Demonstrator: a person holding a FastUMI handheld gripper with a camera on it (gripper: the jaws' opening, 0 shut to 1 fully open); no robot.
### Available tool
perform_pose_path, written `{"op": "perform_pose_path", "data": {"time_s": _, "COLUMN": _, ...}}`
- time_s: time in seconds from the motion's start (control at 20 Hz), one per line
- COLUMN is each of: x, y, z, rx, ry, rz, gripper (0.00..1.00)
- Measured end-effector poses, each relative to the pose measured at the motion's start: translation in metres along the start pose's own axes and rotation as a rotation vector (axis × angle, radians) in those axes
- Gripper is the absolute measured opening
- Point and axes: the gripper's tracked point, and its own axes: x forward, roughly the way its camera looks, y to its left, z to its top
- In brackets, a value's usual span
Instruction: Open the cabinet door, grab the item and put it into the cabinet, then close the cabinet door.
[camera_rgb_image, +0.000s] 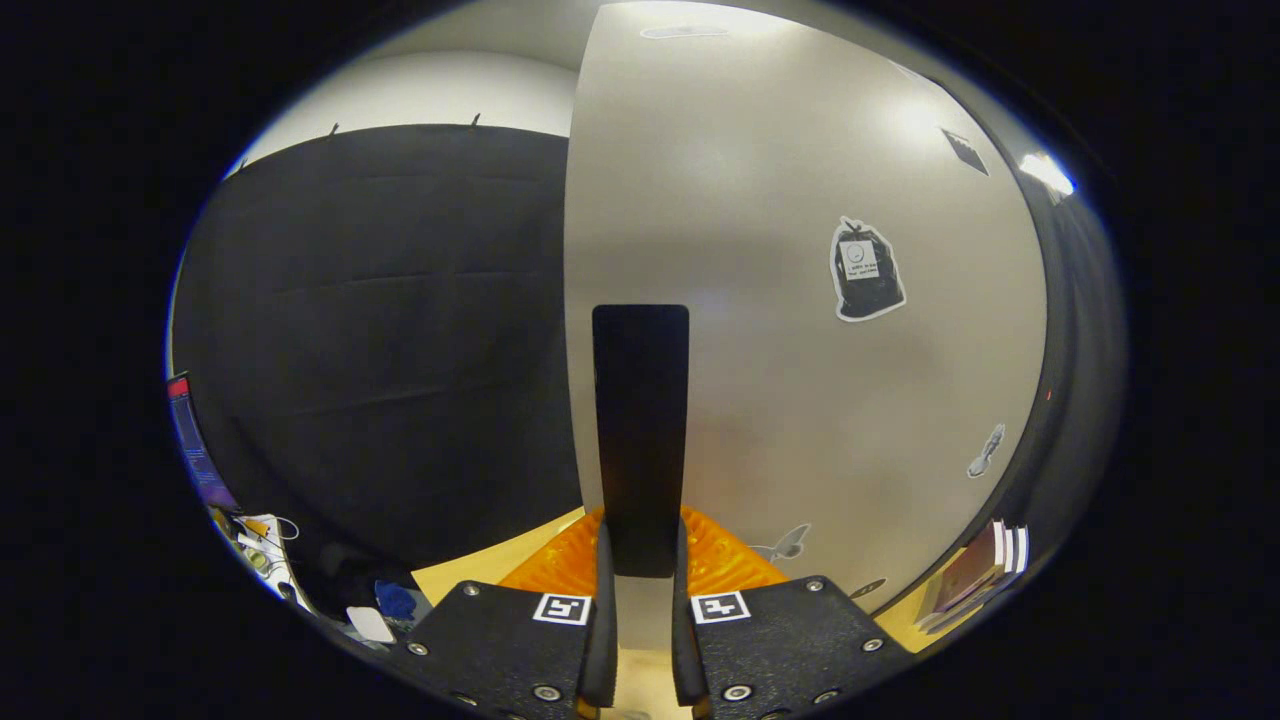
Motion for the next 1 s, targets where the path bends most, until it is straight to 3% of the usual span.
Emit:
{"op": "perform_pose_path", "data": {"time_s": 0.5, "x": -0.02, "y": -0.02, "z": -0.008, "rx": 0.011, "ry": 0.006, "rz": 0.138, "gripper": 0.22}}
{"op": "perform_pose_path", "data": {"time_s": 1.0, "x": -0.047, "y": -0.039, "z": -0.012, "rx": 0.022, "ry": -0.029, "rz": 0.108, "gripper": 0.23}}
